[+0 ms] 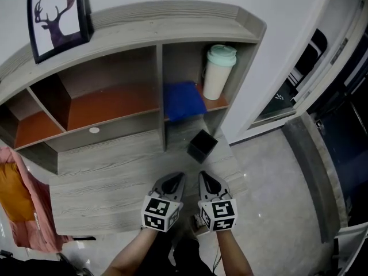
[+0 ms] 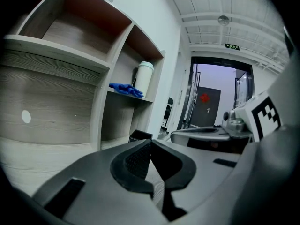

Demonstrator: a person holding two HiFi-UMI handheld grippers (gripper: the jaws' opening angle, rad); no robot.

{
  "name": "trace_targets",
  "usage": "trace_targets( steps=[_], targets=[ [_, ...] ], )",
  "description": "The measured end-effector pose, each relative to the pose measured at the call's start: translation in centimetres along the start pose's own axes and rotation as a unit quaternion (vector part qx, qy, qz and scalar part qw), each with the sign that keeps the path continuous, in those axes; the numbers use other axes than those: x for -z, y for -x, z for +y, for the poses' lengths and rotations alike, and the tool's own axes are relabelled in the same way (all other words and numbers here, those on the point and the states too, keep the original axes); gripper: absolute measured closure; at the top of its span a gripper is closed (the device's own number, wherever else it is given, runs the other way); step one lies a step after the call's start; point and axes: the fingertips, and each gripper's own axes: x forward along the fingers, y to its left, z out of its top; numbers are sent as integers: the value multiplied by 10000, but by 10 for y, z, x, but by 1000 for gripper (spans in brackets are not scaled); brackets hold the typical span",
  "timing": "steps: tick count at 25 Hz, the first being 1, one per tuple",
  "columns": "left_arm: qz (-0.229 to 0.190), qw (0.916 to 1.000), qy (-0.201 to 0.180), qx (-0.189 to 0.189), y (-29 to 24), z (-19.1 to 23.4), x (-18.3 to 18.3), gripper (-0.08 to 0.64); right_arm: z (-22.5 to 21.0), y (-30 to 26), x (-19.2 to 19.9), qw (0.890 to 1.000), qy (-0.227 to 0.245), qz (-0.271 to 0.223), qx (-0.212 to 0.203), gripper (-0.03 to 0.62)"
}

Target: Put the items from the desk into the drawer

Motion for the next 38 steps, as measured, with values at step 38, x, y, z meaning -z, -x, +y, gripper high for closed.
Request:
trace_targets(
  steps=[38],
  targets=[
    [88,9997,89,-219,-79,67,12,551,-41,-114,26,9753,1399,1533,-754,426]
  ],
)
